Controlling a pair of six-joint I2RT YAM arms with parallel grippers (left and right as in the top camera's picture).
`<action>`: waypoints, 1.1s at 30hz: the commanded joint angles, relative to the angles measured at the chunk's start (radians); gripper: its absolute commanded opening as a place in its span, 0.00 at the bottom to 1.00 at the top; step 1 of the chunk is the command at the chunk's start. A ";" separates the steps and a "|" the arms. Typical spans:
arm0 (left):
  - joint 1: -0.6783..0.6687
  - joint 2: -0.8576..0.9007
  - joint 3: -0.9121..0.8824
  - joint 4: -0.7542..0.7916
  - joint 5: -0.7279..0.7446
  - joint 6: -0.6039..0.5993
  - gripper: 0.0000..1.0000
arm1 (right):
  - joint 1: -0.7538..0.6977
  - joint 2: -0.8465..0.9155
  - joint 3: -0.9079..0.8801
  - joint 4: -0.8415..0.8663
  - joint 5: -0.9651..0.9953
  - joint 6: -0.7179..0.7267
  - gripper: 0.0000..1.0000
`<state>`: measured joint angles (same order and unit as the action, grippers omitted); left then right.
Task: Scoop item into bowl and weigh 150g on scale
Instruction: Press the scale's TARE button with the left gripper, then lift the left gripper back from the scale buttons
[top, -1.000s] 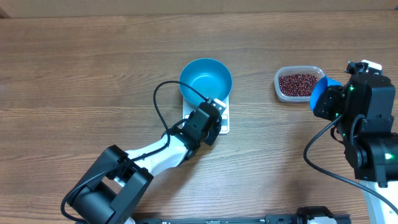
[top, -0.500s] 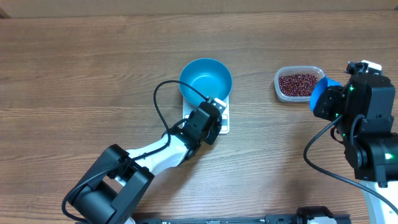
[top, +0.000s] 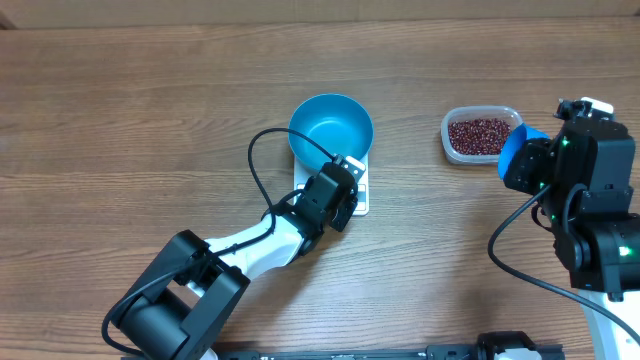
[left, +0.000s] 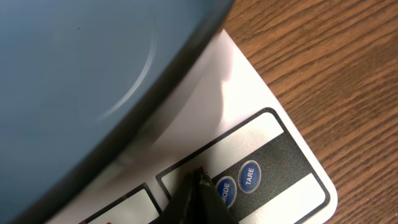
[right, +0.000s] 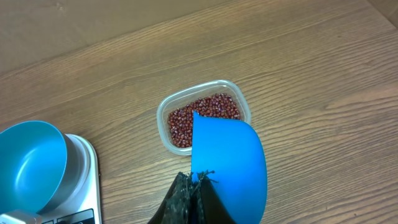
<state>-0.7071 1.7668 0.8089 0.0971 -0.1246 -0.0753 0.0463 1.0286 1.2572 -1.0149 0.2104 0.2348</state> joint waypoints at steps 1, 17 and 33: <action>0.000 0.031 0.003 -0.015 -0.009 -0.008 0.04 | -0.001 -0.005 0.025 0.003 0.013 0.000 0.04; 0.000 0.030 0.006 -0.058 -0.010 -0.008 0.04 | -0.001 -0.005 0.025 0.002 0.013 0.000 0.04; 0.000 0.030 0.005 -0.149 -0.006 -0.019 0.04 | -0.001 -0.005 0.025 0.003 0.013 0.000 0.04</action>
<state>-0.7071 1.7653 0.8444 -0.0147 -0.1246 -0.0769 0.0463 1.0286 1.2572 -1.0157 0.2104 0.2352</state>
